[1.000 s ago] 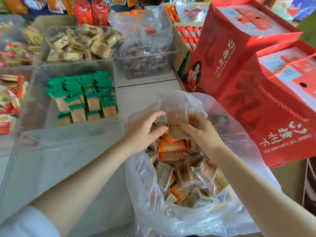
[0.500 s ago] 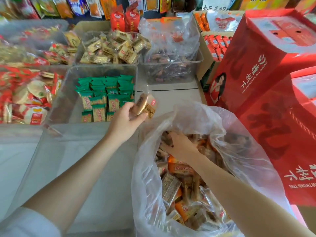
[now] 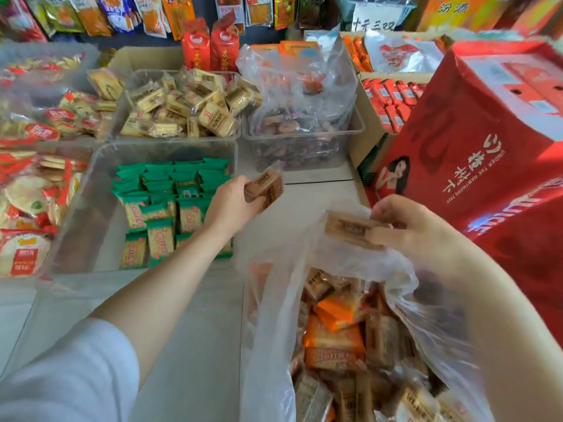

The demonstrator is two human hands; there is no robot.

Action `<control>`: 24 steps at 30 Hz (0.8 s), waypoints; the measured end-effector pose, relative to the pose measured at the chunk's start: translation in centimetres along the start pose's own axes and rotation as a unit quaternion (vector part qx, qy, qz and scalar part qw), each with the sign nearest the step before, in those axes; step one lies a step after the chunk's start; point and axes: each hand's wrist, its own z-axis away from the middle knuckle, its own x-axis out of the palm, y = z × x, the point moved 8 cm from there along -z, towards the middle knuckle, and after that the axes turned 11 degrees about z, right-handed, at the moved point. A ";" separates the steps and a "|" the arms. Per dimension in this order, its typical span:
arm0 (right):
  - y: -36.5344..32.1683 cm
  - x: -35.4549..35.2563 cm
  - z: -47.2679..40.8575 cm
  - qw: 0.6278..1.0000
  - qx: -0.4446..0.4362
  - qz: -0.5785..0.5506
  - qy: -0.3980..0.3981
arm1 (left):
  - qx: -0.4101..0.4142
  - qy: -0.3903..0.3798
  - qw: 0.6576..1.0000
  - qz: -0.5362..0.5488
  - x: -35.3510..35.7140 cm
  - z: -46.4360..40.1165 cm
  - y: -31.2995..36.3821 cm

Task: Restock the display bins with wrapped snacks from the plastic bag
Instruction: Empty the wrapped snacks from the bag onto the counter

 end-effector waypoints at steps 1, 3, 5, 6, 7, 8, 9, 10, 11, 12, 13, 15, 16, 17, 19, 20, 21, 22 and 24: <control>-0.3 -1.2 -1.5 0.997 -0.005 -0.056 0.047 | -0.011 -0.006 1.000 0.002 0.4 -1.0 -0.2; -0.5 -1.1 -5.5 0.989 0.010 -0.093 0.110 | -0.033 -0.016 0.999 0.003 1.4 -3.0 -0.8; -0.5 0.5 -10.0 0.988 0.030 -0.067 0.132 | -0.053 -0.018 0.998 0.000 2.4 -4.7 -1.3; -0.5 1.7 -12.4 0.990 0.041 -0.043 0.129 | -0.061 -0.016 0.998 -0.003 3.0 -5.6 -1.7; -0.3 3.0 -14.2 0.991 0.053 -0.016 0.119 | -0.070 -0.013 0.997 -0.005 3.6 -6.3 -2.0; 0.2 4.4 -16.2 0.992 0.065 0.014 0.104 | -0.082 -0.009 0.997 -0.010 4.3 -7.1 -2.6; 0.9 5.8 -17.8 0.992 0.075 0.050 0.087 | -0.094 -0.005 0.995 -0.019 5.1 -7.8 -3.1; 1.8 7.2 -19.1 0.990 0.085 0.087 0.069 | -0.105 -0.004 0.994 -0.029 5.8 -8.3 -3.6; 2.7 8.4 -20.0 0.987 0.095 0.118 0.052 | -0.113 -0.006 0.993 -0.036 6.5 -8.6 -4.0; 3.7 9.5 -20.8 0.984 0.104 0.138 0.038 | -0.120 -0.011 0.992 -0.043 7.2 -8.8 -4.4; 4.7 10.4 -21.4 0.983 0.113 0.146 0.027 | -0.125 -0.018 0.991 -0.053 7.9 -9.0 -4.8; 5.9 11.9 -22.1 0.984 0.114 0.140 -0.003 | -0.143 -0.036 0.986 -0.073 9.1 -9.2 -5.9; 6.1 12.7 -22.4 0.985 0.101 0.140 -0.025 | -0.158 -0.042 0.984 -0.075 9.5 -9.3 -6.5; 6.0 13.4 -22.6 0.985 0.081 0.141 -0.050 | -0.176 -0.047 0.981 -0.071 9.9 -9.3 -7.1; 5.5 14.1 -22.6 0.987 0.042 0.134 -0.078 | -0.202 -0.042 0.977 -0.058 10.3 -9.4 -7.9; 5.0 13.7 -22.4 0.989 0.025 0.125 -0.070 | -0.209 -0.033 0.976 -0.052 10.5 -9.4 -8.2; 4.4 12.8 -21.9 0.992 0.009 0.114 -0.049 | -0.214 -0.024 0.975 -0.045 10.6 -9.4 -8.4; 3.7 11.6 -21.3 0.995 0.004 0.096 -0.023 | -0.218 -0.016 0.975 -0.038 10.6 -9.4 -8.4; 2.4 8.9 -19.1 0.999 0.004 0.034 0.019 | -0.218 -0.007 0.975 -0.039 10.6 -9.5 -8.5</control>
